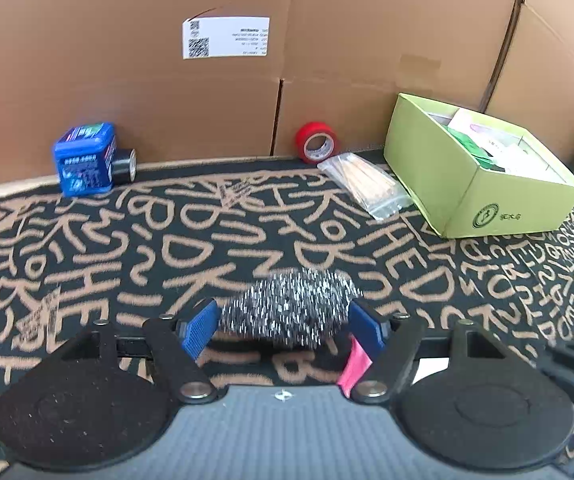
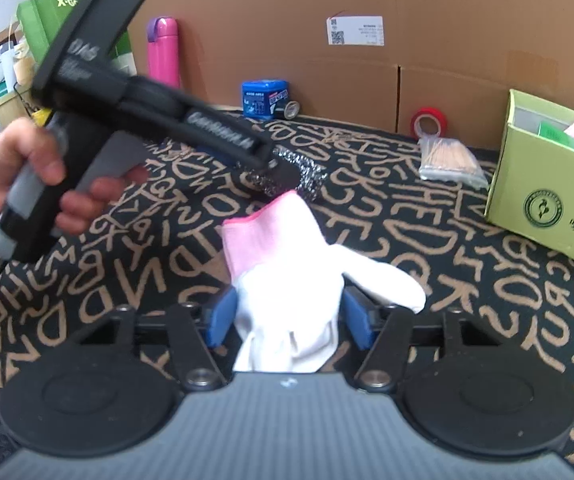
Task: Organize objects
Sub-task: 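Grasp the pink-cuffed glove with the right tool while the left tool grasps the steel-wool scrubber, then carry glove and scrubber into the lime-green box and open both tools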
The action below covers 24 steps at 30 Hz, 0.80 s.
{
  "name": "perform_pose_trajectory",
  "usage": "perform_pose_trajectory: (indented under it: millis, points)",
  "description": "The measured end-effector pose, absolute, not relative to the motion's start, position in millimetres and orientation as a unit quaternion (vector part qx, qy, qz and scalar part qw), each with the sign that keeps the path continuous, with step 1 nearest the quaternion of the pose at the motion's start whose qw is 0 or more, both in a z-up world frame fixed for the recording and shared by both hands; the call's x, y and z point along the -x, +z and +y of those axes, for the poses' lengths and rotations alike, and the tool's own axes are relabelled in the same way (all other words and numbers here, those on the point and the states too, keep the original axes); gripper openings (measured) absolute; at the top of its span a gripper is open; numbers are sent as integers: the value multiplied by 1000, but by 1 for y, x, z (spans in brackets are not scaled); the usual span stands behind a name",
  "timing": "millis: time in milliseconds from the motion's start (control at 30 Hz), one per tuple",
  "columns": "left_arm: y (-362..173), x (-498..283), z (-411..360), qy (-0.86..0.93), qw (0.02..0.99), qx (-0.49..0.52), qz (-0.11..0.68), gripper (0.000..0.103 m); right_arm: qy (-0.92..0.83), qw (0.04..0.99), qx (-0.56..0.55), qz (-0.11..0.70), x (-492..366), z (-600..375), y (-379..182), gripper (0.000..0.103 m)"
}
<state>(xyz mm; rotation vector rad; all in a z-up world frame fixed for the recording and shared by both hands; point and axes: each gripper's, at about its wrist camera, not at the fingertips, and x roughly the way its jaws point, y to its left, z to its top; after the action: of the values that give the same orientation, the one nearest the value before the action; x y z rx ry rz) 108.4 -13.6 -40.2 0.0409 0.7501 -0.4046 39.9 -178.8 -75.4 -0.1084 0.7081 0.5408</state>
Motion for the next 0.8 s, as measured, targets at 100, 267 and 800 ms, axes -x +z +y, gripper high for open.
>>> perform_pose_trajectory:
  millis: [100, 267, 800]
  points:
    - [-43, -116, -18, -189, 911, -29, 365, 79, 260, 903, 55, 337, -37, -178, -76, 32]
    - [-44, -118, -17, -205, 902, -10, 380, 54, 256, 907, 62, 327, -31, -180, -72, 23]
    - [11, -96, -63, -263, 903, 19, 338, 43, 152, 958, 14, 243, -13, -272, -20, 20]
